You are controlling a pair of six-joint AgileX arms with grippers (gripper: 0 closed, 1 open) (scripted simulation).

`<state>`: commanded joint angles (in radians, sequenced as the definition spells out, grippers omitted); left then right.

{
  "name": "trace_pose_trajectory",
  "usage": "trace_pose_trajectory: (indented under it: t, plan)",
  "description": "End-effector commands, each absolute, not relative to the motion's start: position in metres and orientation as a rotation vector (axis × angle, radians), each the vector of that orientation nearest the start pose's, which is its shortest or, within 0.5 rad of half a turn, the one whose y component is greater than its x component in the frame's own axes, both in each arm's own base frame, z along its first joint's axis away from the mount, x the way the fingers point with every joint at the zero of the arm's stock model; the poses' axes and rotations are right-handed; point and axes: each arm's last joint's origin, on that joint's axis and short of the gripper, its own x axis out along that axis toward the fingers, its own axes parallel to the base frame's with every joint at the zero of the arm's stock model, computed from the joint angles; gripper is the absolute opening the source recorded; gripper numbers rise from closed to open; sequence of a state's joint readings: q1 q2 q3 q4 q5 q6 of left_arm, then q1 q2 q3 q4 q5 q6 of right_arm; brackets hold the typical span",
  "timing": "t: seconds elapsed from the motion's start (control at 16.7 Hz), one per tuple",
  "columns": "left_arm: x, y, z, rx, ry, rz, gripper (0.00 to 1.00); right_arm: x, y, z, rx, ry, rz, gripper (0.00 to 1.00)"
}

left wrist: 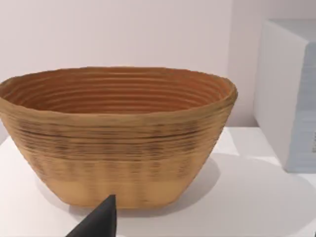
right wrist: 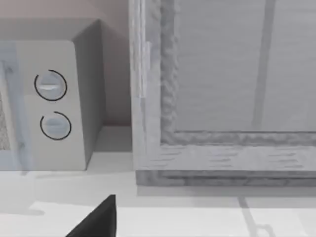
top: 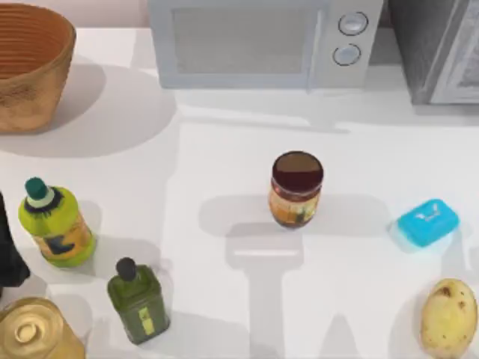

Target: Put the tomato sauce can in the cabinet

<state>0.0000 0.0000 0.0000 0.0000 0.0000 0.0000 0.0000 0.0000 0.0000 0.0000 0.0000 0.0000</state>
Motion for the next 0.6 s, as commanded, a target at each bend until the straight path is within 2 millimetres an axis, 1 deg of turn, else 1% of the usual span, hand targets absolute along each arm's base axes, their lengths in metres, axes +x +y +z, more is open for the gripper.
trace_pose_trajectory:
  t: [0.12,0.24,0.42,0.6]
  plan:
    - [0.106,-0.001,0.160,0.000,0.000,0.000,1.00,0.106,-0.001,0.160,0.000,0.000,0.000,1.00]
    - [0.106,-0.001,0.160,0.000,0.000,0.000,1.00,0.106,0.000,0.166,-0.024,0.014,0.022,1.00]
    - [0.106,-0.001,0.160,0.000,0.000,0.000,1.00,0.110,0.004,0.185,-0.113,0.075,0.113,1.00]
    - [0.106,-0.001,0.160,0.000,0.000,0.000,1.00,0.126,0.012,0.211,-0.238,0.179,0.264,1.00]
